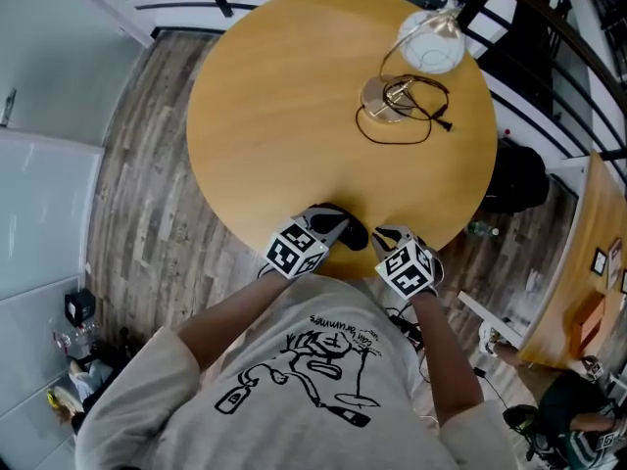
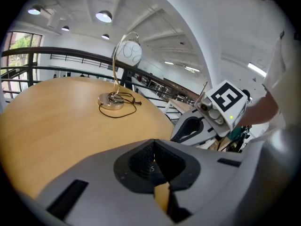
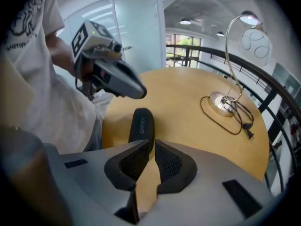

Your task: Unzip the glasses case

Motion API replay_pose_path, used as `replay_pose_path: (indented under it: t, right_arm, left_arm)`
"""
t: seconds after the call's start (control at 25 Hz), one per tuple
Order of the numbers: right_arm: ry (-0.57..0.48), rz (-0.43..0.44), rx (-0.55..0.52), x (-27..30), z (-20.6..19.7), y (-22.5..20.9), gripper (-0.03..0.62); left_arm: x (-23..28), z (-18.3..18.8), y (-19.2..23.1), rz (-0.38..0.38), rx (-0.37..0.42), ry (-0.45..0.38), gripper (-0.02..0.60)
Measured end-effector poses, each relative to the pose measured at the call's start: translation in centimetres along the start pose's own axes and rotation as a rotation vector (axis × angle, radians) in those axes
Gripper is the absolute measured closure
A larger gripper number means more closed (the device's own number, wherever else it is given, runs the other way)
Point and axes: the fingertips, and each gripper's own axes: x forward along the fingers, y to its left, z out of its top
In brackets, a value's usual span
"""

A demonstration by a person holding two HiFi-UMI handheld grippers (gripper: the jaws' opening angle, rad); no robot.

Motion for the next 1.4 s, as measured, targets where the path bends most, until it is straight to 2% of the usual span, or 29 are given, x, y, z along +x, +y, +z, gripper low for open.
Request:
replay_pose_path:
  t: [0.2, 0.4, 0.76, 1.16, 1.4]
  right_arm:
    - [0.134, 0.083, -0.027, 3.9, -4.8, 2.2, 0.565]
    - [0.217, 0.109, -0.058, 6.2, -7.2, 3.3, 0.537]
    - [0.215, 0.081, -0.071, 8.5, -7.7, 3.4, 0.529]
    - [0.215, 0.114, -0.048, 8.6, -7.9, 3.2, 0.556]
    - [0.25, 0.094, -0.126, 8.5, -8.0, 2.5, 0.56]
  left_arm:
    - [2.7, -3.7, 0.7, -0.012, -0.003, 0.107, 0.574]
    - [4.5, -6.0, 1.2, -0.006, -0.004, 0.176, 0.574]
    - [5.6, -7.0, 1.4, -0.005, 0.025, 0.218, 0.574]
    - [5.5, -7.4, 1.3, -0.038, 0.032, 0.235, 0.574]
    - [5.5, -7.4, 1.2, -0.055, 0.044, 0.244, 0.574]
